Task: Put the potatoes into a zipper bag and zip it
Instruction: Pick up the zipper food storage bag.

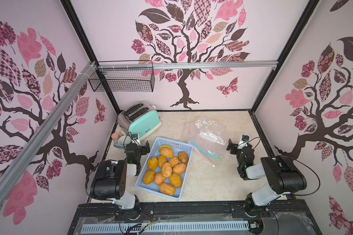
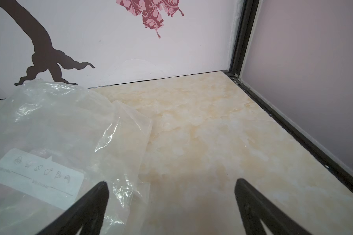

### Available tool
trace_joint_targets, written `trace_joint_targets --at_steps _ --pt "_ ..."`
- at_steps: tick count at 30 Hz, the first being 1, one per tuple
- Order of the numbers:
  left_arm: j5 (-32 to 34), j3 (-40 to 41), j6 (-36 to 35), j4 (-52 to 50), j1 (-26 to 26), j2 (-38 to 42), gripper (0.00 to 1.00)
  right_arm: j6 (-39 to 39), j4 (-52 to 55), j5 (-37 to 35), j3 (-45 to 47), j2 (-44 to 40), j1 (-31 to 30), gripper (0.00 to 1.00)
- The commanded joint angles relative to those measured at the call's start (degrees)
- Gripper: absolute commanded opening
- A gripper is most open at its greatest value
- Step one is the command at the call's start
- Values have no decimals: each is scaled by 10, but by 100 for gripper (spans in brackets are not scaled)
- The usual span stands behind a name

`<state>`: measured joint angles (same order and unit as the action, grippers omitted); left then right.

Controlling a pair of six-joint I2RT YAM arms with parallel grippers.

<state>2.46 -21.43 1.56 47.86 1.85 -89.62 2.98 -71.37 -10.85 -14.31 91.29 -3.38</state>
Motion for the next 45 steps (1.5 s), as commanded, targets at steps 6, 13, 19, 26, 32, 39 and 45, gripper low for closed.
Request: trace_joint_targets --at_steps 6,13,19,26,32,39,45 --pt "-3 -13 3 4 1 5 98 -2 -5 3 -6 -3 2 99" --pt "-3 -12 2 3 1 4 98 -2 -5 4 -6 -3 2 100" --pt "-3 -12 2 6 1 4 98 -3 -7 5 -6 -3 2 100" --pt "-3 -13 3 3 1 5 98 -4 -5 5 -6 -3 2 99" --pt "-3 -12 4 4 3 4 98 -4 -5 6 -6 -3 2 100" --pt "-14 -12 3 6 8 4 98 -3 -4 6 -7 -3 2 100" --pt "142 -14 -6 -120 -56 160 98 1 4 -2 28 -86 2 99"
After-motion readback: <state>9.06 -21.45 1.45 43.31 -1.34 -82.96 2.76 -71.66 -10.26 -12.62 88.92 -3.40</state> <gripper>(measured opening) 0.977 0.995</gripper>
